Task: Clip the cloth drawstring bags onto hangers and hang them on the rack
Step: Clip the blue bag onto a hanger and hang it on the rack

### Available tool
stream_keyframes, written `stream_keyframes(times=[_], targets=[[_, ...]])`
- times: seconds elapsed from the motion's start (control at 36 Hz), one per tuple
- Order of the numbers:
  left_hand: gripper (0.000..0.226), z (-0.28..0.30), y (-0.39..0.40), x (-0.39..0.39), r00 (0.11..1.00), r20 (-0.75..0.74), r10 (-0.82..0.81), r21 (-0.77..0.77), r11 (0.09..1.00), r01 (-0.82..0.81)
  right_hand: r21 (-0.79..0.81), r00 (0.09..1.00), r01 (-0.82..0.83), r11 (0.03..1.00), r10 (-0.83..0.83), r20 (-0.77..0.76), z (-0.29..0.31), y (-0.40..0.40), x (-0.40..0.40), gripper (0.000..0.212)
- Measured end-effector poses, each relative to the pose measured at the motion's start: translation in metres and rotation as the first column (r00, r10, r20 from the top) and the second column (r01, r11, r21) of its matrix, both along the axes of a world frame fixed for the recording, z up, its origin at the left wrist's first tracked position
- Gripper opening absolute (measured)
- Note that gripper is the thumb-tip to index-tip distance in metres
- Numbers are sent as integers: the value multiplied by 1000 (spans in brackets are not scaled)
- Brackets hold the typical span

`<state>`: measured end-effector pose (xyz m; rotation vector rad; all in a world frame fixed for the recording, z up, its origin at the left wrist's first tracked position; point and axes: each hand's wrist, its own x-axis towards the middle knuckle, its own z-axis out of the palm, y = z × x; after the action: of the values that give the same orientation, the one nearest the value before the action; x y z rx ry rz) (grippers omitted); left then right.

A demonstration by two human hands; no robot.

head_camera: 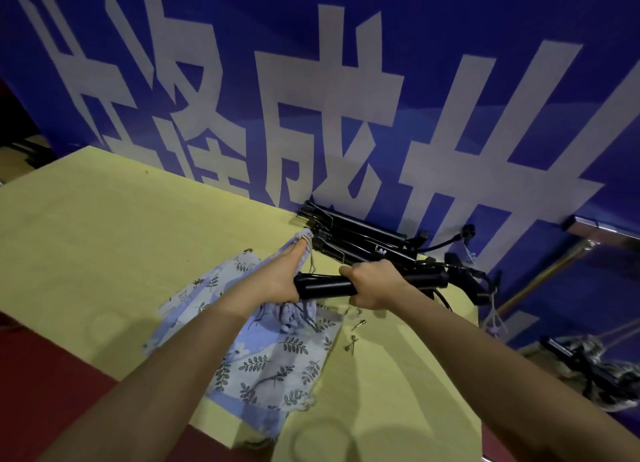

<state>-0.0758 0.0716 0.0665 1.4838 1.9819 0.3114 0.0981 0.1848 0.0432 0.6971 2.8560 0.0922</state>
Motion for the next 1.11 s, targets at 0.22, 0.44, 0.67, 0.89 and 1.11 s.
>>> stream_keyframes(times=[0.22, 0.44, 0.67, 0.89, 1.11], targets=[[96, 6, 4, 4, 998, 65, -15, 17, 1000, 13, 261, 992, -113, 959, 124, -27, 23, -12, -25, 37], [61, -8, 10, 12, 969, -229, 97, 273, 961, -31, 568, 907, -217, 794, 379, -184, 27, -5, -28, 31], [38, -9, 14, 14, 963, -15, 267, 375, 895, -242, 612, 774, -12, 790, 395, -495, 22, -4, -14, 39], [35, 7, 0, 6, 939, 197, 282, 371, 865, -337, -41, 839, 213, 976, -204, -504, 2, -21, -18, 41], [39, 15, -7, 3, 871, 425, 247, 360, 836, -414, -509, 841, 196, 838, -411, -353, 1, -32, -56, 41]])
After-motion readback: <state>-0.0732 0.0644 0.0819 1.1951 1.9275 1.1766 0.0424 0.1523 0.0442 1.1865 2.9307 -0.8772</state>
